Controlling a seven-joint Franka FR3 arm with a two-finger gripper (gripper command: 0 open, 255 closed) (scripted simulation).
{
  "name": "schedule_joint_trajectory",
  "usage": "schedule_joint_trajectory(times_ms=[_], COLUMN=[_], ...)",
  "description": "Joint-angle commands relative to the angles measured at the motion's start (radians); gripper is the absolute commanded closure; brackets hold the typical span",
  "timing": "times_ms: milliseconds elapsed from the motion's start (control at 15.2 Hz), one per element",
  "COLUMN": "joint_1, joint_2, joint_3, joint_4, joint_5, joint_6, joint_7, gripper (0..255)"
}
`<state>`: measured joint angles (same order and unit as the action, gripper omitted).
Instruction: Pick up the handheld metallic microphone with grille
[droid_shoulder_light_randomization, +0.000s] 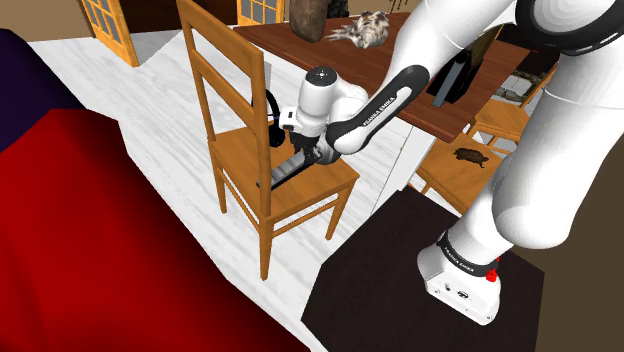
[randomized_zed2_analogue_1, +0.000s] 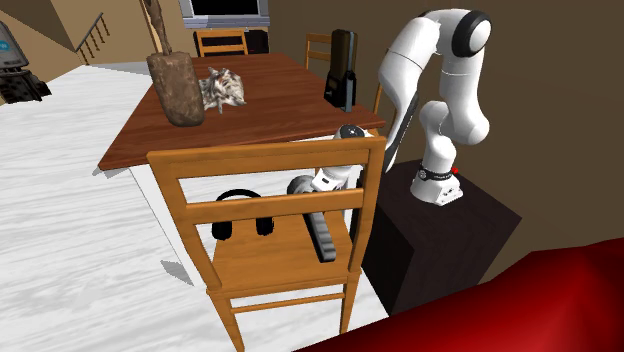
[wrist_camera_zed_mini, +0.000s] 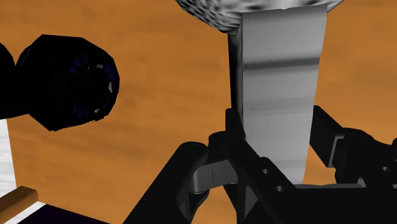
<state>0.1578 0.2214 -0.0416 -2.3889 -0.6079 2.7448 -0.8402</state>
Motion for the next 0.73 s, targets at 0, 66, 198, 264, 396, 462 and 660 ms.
schedule_joint_trajectory(times_ms=[0, 66, 198, 264, 396, 462, 660], joint_1=[0.000, 0.000, 0.000, 0.000, -0.004, -0.006, -0.011], joint_2=[0.001, 0.001, 0.001, 0.001, -0.012, -0.025, -0.062], joint_3=[0.000, 0.000, 0.000, 0.000, 0.004, 0.009, 0.020], joint_4=[0.000, 0.000, -0.001, -0.001, -0.002, -0.003, -0.005], joint_5=[0.000, 0.000, 0.000, 0.000, 0.012, 0.024, 0.058], joint_6=[0.000, 0.000, 0.000, 0.000, -0.010, -0.021, -0.054], joint_7=[0.001, 0.001, 0.000, 0.001, -0.013, -0.024, -0.058], gripper=[255, 255, 255, 255, 255, 255, 255])
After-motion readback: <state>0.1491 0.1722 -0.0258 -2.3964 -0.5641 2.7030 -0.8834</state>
